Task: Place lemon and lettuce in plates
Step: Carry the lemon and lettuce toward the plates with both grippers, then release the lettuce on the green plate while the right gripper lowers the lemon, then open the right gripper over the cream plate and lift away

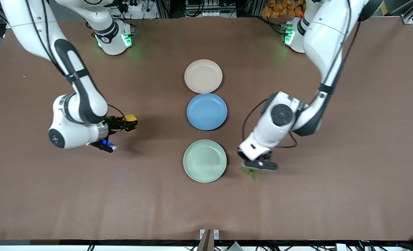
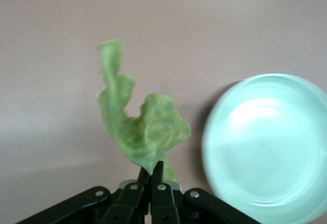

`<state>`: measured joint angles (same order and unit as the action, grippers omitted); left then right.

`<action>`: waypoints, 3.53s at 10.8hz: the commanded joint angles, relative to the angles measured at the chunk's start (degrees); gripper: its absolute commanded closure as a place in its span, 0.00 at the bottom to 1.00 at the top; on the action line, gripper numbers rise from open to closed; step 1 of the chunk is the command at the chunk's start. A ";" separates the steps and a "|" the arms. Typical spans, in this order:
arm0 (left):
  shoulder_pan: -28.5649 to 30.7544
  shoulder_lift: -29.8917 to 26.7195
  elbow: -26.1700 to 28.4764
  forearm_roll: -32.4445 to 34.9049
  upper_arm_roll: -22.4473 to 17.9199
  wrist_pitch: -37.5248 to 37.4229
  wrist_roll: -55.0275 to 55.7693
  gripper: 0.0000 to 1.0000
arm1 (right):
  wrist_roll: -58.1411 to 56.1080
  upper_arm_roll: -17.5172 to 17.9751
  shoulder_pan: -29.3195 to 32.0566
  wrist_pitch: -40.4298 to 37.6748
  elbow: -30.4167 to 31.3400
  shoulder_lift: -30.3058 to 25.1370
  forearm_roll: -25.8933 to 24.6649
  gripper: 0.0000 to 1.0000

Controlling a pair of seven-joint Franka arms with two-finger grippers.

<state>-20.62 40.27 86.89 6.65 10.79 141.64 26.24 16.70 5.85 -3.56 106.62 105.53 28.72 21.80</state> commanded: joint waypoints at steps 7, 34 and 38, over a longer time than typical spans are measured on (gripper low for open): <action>-11.37 9.03 -3.92 -0.41 -1.12 19.88 29.38 0.91 | 23.43 0.03 -20.32 14.12 21.72 -18.52 4.73 1.00; 19.56 -33.23 -3.13 -2.26 -1.30 -49.16 -10.68 0.00 | 43.89 -7.61 -37.43 33.04 20.59 -10.44 -5.19 0.00; 21.85 -37.27 -3.04 -3.14 -1.38 -51.19 -12.52 0.00 | 25.54 -7.61 -25.66 30.14 20.94 -10.35 -5.19 0.00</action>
<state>-0.03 6.31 82.34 5.11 9.33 91.28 15.53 51.48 -2.42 -35.45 138.22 126.25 18.48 17.53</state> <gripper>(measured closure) 0.000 0.000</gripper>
